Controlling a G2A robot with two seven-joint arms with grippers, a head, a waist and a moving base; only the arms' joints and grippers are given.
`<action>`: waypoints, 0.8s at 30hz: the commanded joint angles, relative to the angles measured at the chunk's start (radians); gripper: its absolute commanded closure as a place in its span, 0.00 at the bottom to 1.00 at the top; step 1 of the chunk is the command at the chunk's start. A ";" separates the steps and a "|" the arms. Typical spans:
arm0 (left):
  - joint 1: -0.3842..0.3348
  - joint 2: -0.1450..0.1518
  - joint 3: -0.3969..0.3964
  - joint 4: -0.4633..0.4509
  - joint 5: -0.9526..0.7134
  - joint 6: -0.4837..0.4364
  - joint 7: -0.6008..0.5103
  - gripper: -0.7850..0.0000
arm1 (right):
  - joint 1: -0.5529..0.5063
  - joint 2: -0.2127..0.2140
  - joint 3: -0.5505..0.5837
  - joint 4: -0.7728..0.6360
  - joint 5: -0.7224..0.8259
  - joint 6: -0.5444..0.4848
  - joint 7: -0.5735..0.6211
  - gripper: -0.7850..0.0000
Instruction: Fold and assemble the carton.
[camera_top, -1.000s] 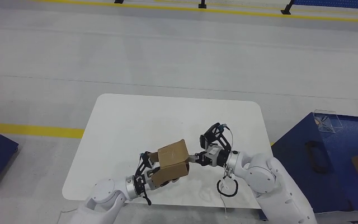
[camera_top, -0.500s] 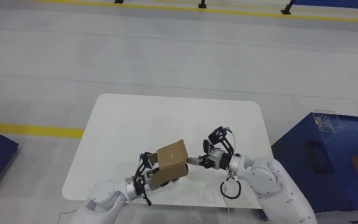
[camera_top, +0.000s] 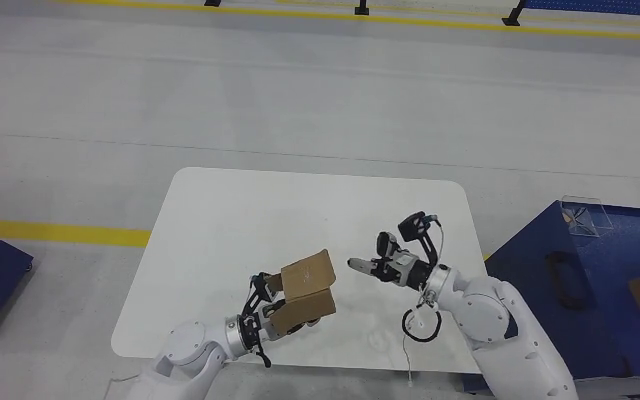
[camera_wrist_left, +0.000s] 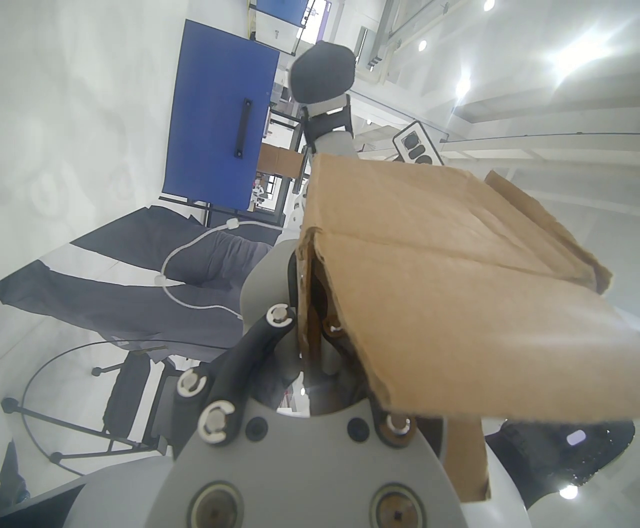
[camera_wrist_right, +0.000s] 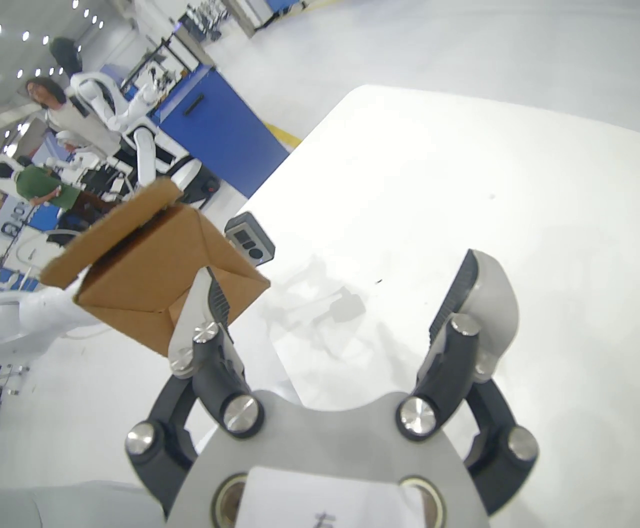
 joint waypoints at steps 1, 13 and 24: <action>-0.001 0.000 0.001 0.000 0.001 0.003 0.000 1.00 | -0.023 0.004 0.068 0.001 -0.039 0.034 -0.091 0.00; -0.001 0.000 0.001 0.000 0.001 0.003 0.000 1.00 | -0.133 0.003 0.197 -0.014 -0.235 0.145 -0.449 0.00; -0.001 0.000 0.001 0.000 0.001 0.003 0.000 1.00 | -0.133 0.003 0.197 -0.014 -0.235 0.145 -0.449 0.00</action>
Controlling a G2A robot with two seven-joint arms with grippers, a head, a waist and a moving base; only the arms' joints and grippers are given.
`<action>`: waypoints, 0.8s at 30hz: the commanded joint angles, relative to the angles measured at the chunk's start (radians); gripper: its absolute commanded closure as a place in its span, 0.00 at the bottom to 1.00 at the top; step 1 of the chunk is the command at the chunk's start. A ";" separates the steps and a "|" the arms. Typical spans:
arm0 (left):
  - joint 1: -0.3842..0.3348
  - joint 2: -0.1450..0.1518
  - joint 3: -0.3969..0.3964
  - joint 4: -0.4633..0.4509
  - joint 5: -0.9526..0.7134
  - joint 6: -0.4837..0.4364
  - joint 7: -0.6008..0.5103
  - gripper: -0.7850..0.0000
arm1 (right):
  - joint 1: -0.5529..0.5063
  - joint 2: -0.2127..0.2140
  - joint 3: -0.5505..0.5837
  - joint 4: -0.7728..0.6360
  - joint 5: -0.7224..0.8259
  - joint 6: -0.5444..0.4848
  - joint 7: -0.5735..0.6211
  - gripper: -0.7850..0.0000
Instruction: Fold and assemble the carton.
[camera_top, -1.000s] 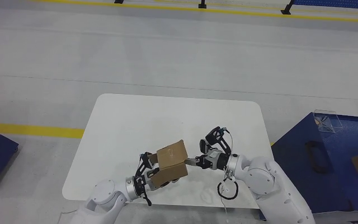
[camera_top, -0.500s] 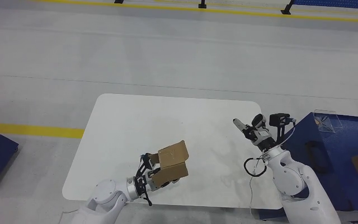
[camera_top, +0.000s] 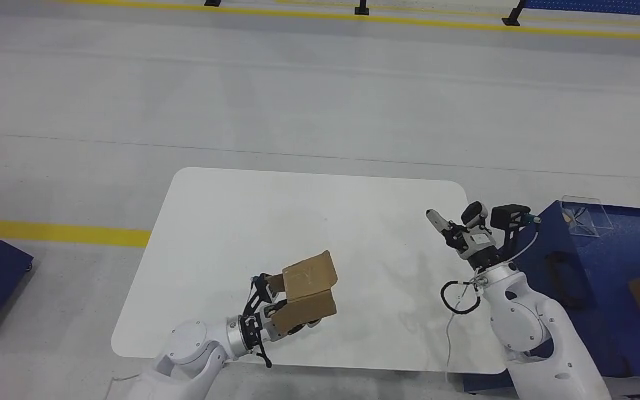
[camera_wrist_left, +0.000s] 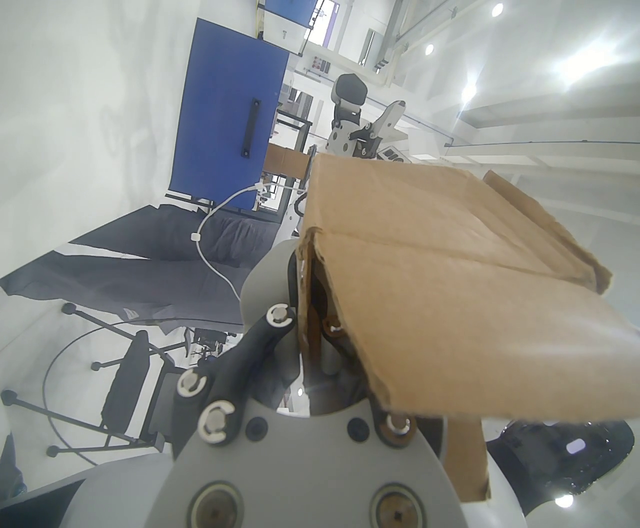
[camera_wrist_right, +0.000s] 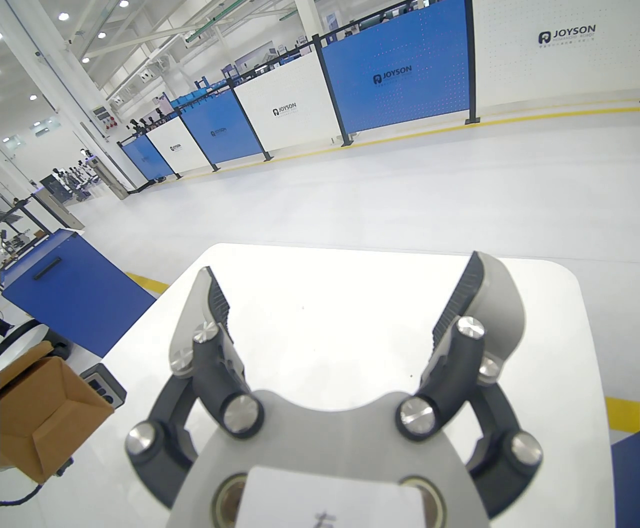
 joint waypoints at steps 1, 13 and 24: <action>0.000 0.000 0.000 0.000 0.000 0.000 0.000 1.00 | 0.000 0.000 0.000 0.000 0.000 0.000 0.000 0.00; 0.086 -0.031 0.118 -0.311 -0.023 0.402 0.566 1.00 | 0.000 0.000 0.000 0.000 0.000 0.000 0.000 0.00; 0.072 -0.191 0.330 -0.380 -0.690 0.290 1.621 1.00 | 0.000 0.000 0.000 0.000 0.000 0.000 0.000 0.00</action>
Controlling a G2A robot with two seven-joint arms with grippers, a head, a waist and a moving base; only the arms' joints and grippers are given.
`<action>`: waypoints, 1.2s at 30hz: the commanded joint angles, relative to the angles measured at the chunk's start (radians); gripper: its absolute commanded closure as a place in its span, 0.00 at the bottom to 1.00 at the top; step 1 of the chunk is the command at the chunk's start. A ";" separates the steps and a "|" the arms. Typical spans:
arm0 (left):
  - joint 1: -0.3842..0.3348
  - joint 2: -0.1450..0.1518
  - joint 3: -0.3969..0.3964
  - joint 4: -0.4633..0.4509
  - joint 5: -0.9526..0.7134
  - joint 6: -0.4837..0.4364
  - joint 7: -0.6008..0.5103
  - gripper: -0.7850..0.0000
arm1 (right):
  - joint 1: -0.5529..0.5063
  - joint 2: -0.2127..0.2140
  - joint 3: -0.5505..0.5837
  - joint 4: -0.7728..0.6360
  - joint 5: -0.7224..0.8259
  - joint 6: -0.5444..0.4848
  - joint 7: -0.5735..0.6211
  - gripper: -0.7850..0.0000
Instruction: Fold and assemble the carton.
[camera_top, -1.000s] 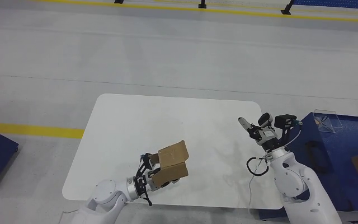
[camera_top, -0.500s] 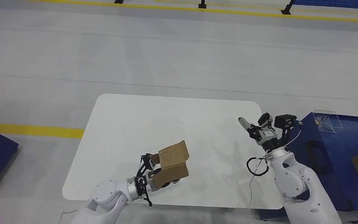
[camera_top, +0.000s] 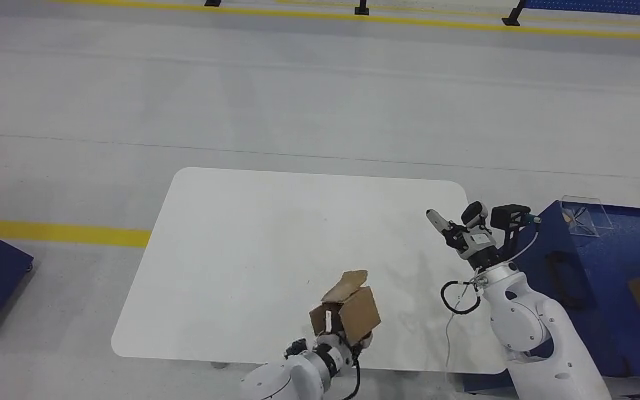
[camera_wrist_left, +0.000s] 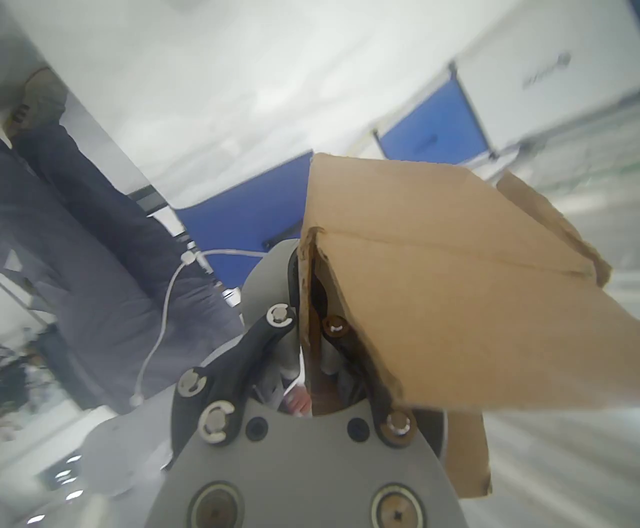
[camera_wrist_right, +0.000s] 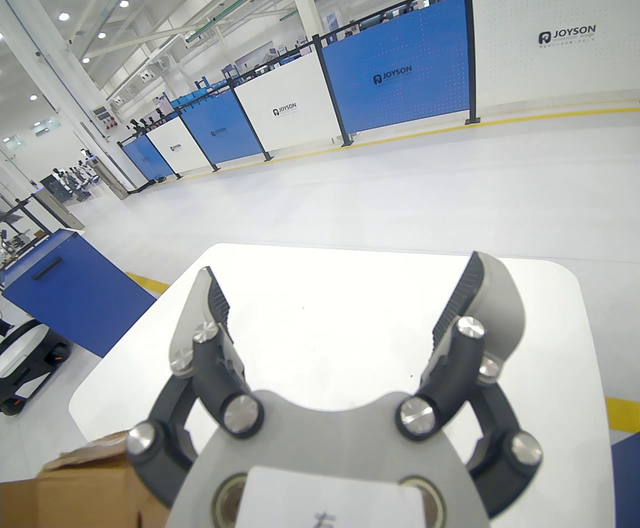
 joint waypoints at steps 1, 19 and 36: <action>-0.032 -0.025 0.021 0.032 -0.078 -0.118 0.152 1.00 | 0.000 0.000 0.000 0.000 0.000 0.000 0.000 0.00; -0.229 -0.180 0.100 0.351 -0.277 -0.586 0.485 1.00 | 0.000 0.000 0.000 0.000 0.000 0.000 0.000 0.00; -0.186 -0.225 0.196 0.197 0.016 -0.592 0.424 0.00 | 0.000 0.000 0.000 0.000 0.000 0.000 0.000 0.00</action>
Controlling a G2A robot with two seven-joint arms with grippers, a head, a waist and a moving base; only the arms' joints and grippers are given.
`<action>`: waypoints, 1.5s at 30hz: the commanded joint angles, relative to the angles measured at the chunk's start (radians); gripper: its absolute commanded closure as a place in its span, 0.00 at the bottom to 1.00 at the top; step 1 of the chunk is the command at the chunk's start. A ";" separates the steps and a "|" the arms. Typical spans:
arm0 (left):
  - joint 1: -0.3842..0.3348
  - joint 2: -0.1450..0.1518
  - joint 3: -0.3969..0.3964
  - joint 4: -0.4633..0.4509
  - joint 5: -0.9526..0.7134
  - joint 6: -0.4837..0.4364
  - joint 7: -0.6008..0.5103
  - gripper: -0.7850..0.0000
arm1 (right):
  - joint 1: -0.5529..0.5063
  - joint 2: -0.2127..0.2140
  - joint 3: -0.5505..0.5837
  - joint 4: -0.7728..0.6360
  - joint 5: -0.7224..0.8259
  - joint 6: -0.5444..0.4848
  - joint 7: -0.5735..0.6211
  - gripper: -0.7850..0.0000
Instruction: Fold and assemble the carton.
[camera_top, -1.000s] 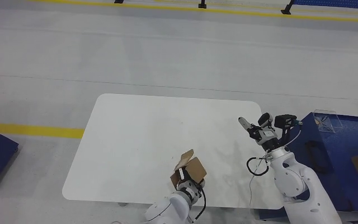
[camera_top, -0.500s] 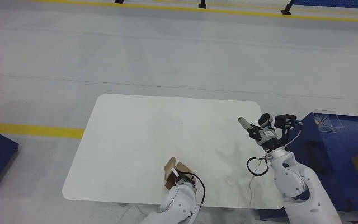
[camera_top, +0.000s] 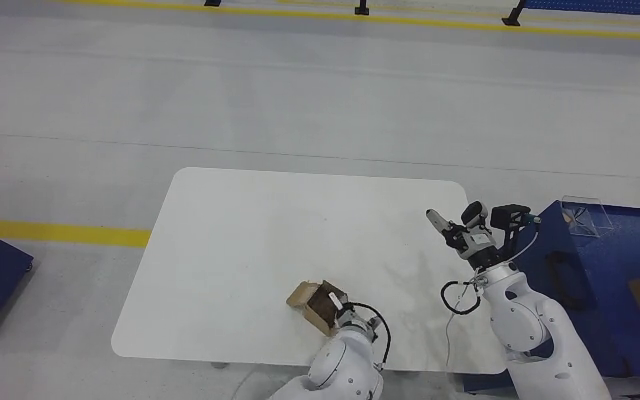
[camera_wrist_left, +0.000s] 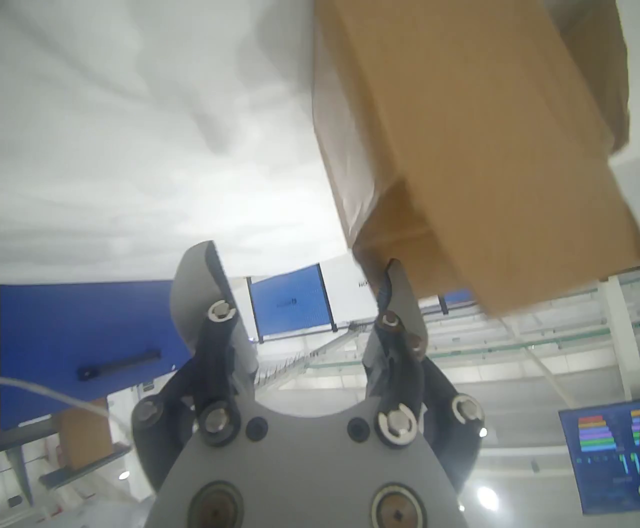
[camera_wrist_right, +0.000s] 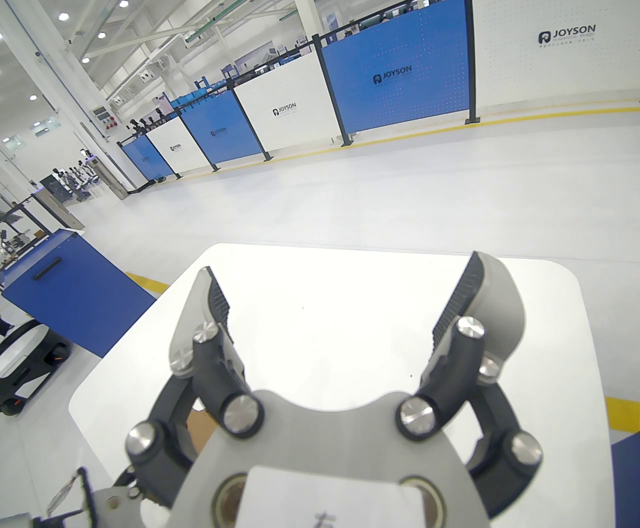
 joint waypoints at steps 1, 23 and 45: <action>0.061 0.020 0.003 -0.118 0.147 0.034 -0.039 0.00 | 0.000 0.000 0.000 0.000 0.000 0.000 0.000 0.00; 0.376 0.200 -0.144 -0.290 0.675 0.095 -0.775 0.00 | 0.000 0.000 0.000 0.000 0.000 0.000 0.000 0.00; 0.387 0.195 -0.224 -0.343 1.250 1.210 -0.399 0.00 | 0.194 -0.054 -0.434 0.264 -0.290 -0.049 0.130 0.00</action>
